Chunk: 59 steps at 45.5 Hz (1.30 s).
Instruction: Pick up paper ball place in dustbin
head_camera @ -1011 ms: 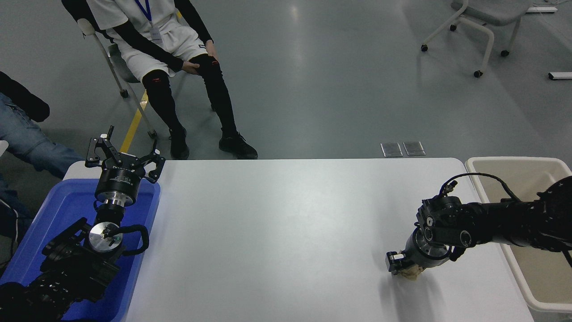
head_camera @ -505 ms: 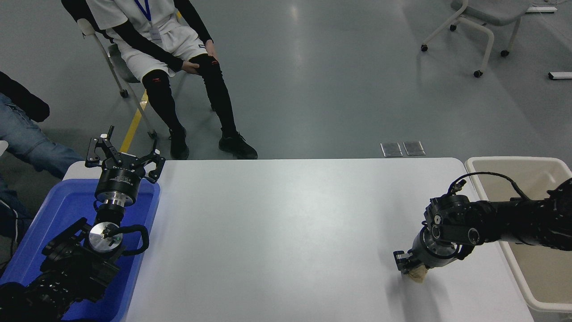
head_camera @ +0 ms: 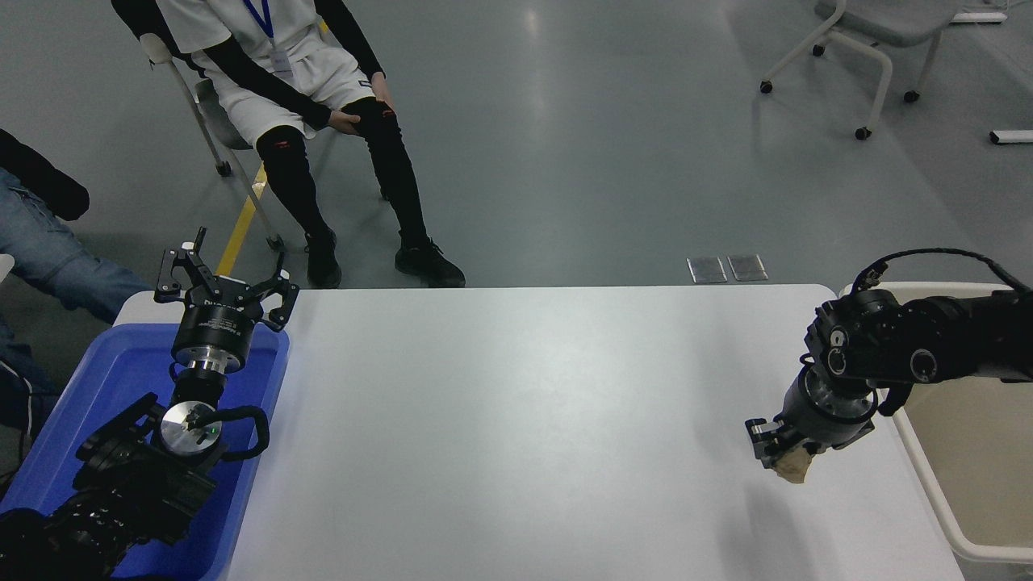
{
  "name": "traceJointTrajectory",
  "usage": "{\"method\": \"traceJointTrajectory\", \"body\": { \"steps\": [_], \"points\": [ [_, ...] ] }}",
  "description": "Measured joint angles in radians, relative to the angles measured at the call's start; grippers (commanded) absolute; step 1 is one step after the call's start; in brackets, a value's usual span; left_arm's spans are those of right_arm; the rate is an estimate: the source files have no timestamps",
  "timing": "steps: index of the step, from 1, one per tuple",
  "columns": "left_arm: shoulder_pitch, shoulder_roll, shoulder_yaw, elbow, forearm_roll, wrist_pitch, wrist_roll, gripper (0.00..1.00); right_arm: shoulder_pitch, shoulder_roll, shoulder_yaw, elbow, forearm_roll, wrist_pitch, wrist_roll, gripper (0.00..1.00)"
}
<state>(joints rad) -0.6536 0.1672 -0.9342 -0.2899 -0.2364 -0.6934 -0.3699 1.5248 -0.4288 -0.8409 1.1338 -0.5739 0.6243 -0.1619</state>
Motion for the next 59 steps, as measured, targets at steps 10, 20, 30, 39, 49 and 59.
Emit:
{"method": "traceJointTrajectory", "body": {
  "steps": [10,20,30,39,49,59],
  "points": [
    [0.000,0.000,0.000,0.000,0.000,0.000,0.000,0.99,0.160,-0.068,-0.013,0.063,-0.001,0.095,-0.001,0.00],
    [0.000,0.000,0.000,0.000,0.000,0.000,0.000,0.99,0.310,-0.122,-0.033,0.098,-0.006,0.139,-0.018,0.00],
    [0.000,0.000,0.000,0.000,0.000,0.000,0.000,0.99,0.442,-0.145,-0.082,0.112,-0.006,0.154,-0.026,0.00],
    [0.000,0.000,0.000,0.000,0.000,0.000,0.000,0.99,0.532,-0.152,-0.105,0.130,-0.005,0.158,-0.029,0.00],
    [0.000,0.000,0.000,0.000,0.000,0.000,0.000,0.99,0.574,-0.157,-0.124,0.140,-0.009,0.160,-0.031,0.00],
    [0.000,0.000,0.000,0.000,0.000,0.000,0.000,0.99,0.584,-0.202,-0.136,0.133,-0.025,0.161,-0.033,0.00]
  ]
}}
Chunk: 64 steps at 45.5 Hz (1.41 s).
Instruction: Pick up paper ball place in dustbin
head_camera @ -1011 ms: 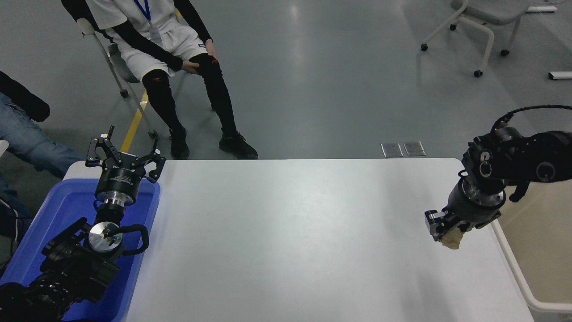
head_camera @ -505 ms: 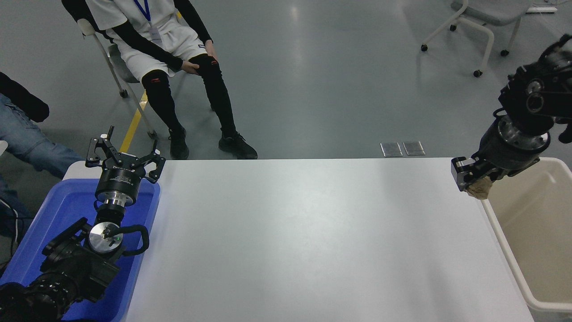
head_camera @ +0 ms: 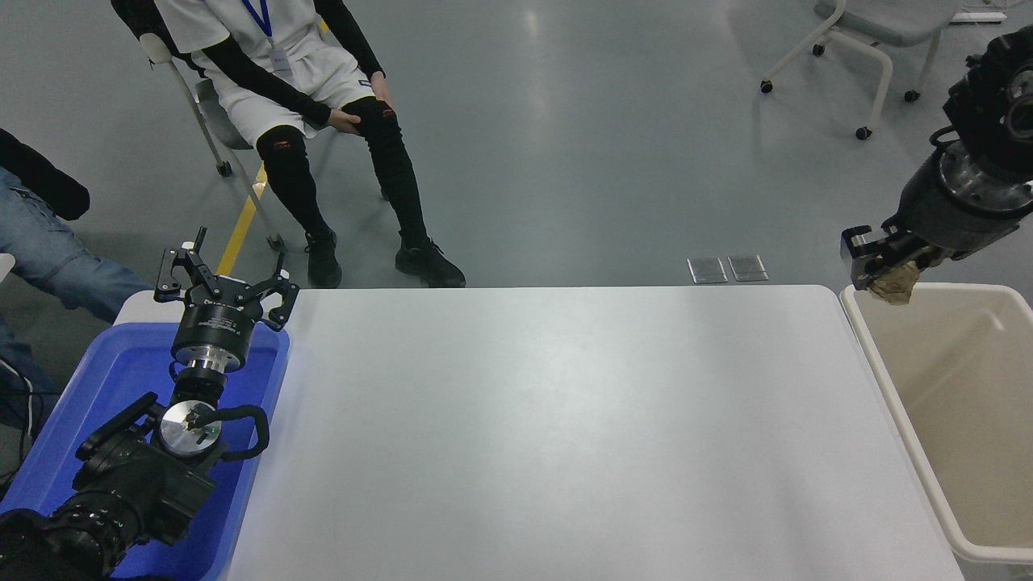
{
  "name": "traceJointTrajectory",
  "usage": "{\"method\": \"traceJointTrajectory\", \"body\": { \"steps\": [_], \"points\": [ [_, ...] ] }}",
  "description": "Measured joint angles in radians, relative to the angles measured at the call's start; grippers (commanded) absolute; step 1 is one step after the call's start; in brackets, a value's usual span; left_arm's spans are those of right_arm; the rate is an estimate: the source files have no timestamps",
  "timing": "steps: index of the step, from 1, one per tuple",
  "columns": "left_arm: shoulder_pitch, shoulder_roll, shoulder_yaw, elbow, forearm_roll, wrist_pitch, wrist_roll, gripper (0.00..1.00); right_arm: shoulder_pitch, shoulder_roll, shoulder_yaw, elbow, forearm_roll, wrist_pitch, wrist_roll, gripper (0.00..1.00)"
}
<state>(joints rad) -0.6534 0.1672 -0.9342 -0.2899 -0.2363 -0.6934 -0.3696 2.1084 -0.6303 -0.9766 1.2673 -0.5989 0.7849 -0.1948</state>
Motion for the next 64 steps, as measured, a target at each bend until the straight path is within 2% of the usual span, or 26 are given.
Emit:
{"method": "traceJointTrajectory", "body": {
  "steps": [13,26,37,48,55,64],
  "points": [
    [0.000,0.000,0.000,0.000,0.000,0.000,0.000,0.99,-0.074,-0.097,-0.004,-0.082,-0.030,0.000,-0.002,0.00],
    [0.000,0.000,0.000,0.000,-0.001,0.000,0.000,0.99,-0.235,-0.210,0.063,-0.272,-0.016,0.001,-0.001,0.00],
    [0.000,0.000,0.000,0.000,-0.001,0.000,0.000,0.99,-0.528,-0.306,0.328,-0.510,0.018,0.000,-0.001,0.00],
    [0.000,0.000,0.000,0.000,-0.002,0.000,0.000,0.99,-0.812,-0.336,0.634,-0.681,0.035,-0.002,0.000,0.00],
    [0.000,0.000,0.000,0.000,-0.002,0.000,-0.001,0.99,-0.955,-0.335,0.759,-0.735,0.105,-0.068,0.001,0.00],
    [0.000,0.000,0.000,0.000,-0.001,0.001,-0.001,0.99,-1.102,-0.302,0.836,-0.778,0.253,-0.242,0.001,0.00]
  ]
}}
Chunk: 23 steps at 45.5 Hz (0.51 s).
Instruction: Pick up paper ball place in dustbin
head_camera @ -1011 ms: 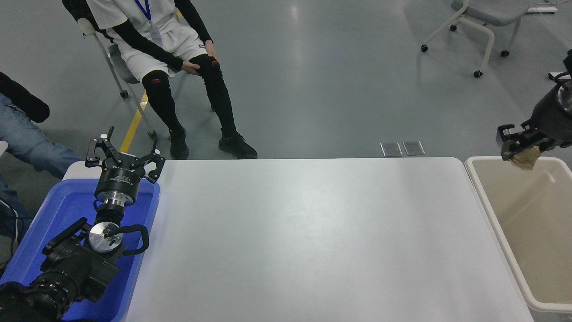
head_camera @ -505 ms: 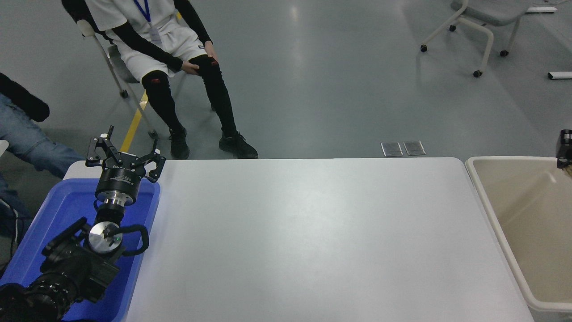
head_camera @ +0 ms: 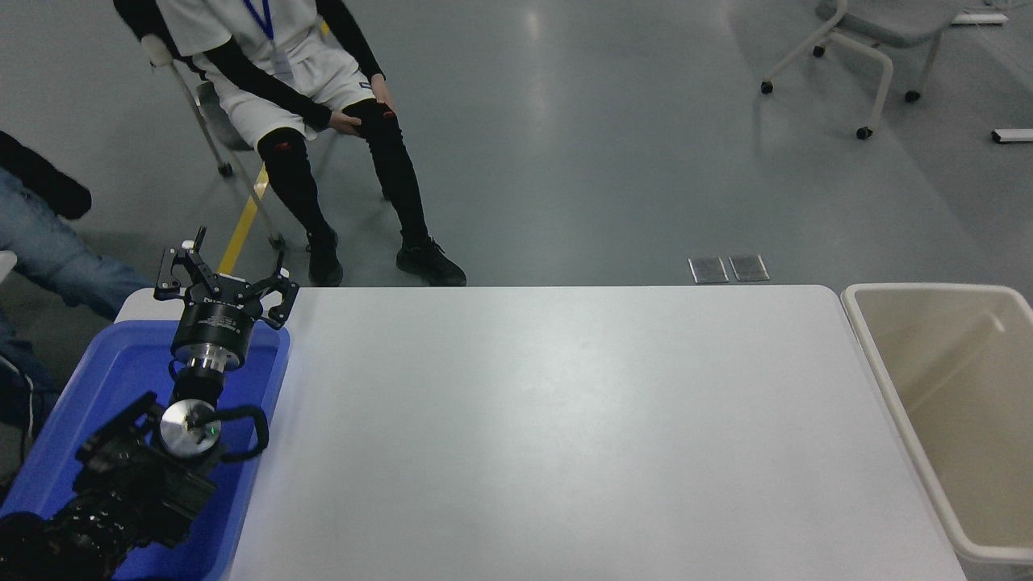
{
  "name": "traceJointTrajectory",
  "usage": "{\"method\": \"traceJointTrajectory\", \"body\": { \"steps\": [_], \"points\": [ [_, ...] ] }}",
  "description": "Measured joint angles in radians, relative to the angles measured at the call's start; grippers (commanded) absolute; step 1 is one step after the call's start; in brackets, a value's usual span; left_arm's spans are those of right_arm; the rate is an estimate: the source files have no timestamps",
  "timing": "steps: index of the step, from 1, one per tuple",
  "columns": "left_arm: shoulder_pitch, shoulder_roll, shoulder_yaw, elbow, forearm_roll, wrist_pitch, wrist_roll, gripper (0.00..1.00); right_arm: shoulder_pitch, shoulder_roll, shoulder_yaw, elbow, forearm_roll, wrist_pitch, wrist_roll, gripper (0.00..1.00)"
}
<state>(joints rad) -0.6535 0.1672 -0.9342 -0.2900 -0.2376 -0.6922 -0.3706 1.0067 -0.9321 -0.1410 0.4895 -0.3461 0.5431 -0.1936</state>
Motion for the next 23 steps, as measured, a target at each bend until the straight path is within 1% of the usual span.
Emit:
{"method": "traceJointTrajectory", "body": {
  "steps": [8,17,23],
  "points": [
    [0.000,0.000,0.000,0.000,0.000,0.000,0.000,0.99,-0.097,0.049,0.045,-0.027,0.075,-0.178,0.004,0.00],
    [0.000,0.000,0.000,0.000,0.000,0.000,-0.001,0.99,-0.214,0.132,0.184,-0.070,0.142,-0.390,0.009,0.00],
    [0.000,0.000,0.000,0.000,0.000,0.000,-0.001,0.99,-0.263,0.189,0.260,-0.103,0.160,-0.474,0.009,0.00]
  ]
}}
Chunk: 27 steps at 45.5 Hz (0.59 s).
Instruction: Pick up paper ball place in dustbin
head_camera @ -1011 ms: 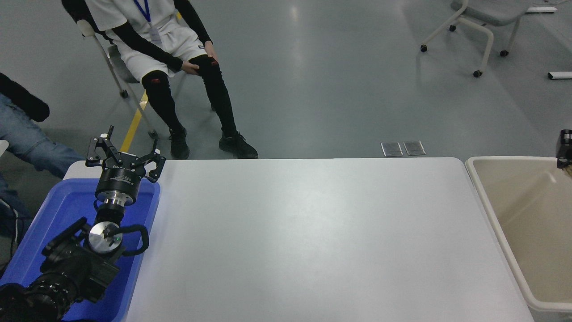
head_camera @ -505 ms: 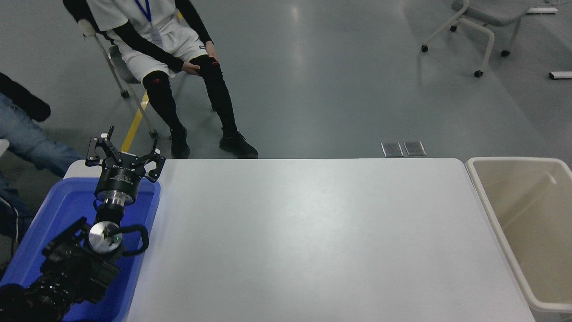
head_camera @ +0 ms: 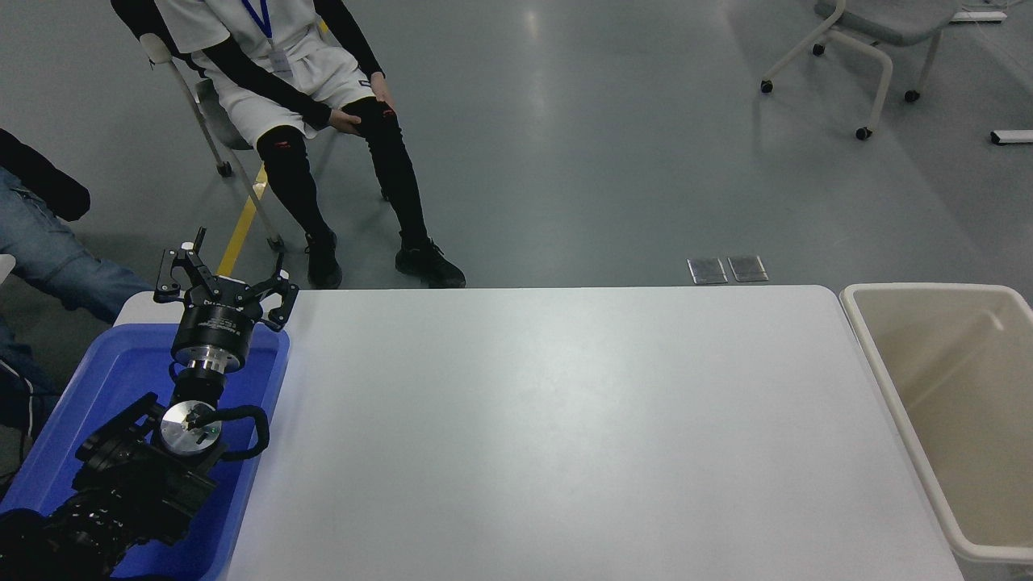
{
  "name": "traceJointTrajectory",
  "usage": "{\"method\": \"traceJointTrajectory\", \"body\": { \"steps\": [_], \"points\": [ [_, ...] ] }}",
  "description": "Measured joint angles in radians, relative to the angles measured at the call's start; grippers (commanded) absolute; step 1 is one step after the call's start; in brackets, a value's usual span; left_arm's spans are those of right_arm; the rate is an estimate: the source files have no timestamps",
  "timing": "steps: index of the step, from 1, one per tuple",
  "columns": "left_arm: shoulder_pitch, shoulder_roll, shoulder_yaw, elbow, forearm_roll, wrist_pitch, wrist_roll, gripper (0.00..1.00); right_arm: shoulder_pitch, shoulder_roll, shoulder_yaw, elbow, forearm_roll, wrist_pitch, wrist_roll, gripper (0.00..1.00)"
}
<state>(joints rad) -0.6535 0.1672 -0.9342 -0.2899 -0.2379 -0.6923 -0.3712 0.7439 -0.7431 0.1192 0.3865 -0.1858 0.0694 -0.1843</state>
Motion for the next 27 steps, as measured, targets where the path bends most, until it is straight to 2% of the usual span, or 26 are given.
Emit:
{"method": "traceJointTrajectory", "body": {
  "steps": [13,27],
  "points": [
    [0.000,0.000,0.000,0.000,0.000,-0.001,0.000,0.99,-0.058,0.124,0.104,-0.086,0.036,-0.100,0.000,0.00],
    [0.000,0.000,0.000,0.000,0.000,-0.001,0.000,0.99,-0.077,0.182,0.141,-0.148,0.083,-0.128,0.000,0.00]
  ]
}}
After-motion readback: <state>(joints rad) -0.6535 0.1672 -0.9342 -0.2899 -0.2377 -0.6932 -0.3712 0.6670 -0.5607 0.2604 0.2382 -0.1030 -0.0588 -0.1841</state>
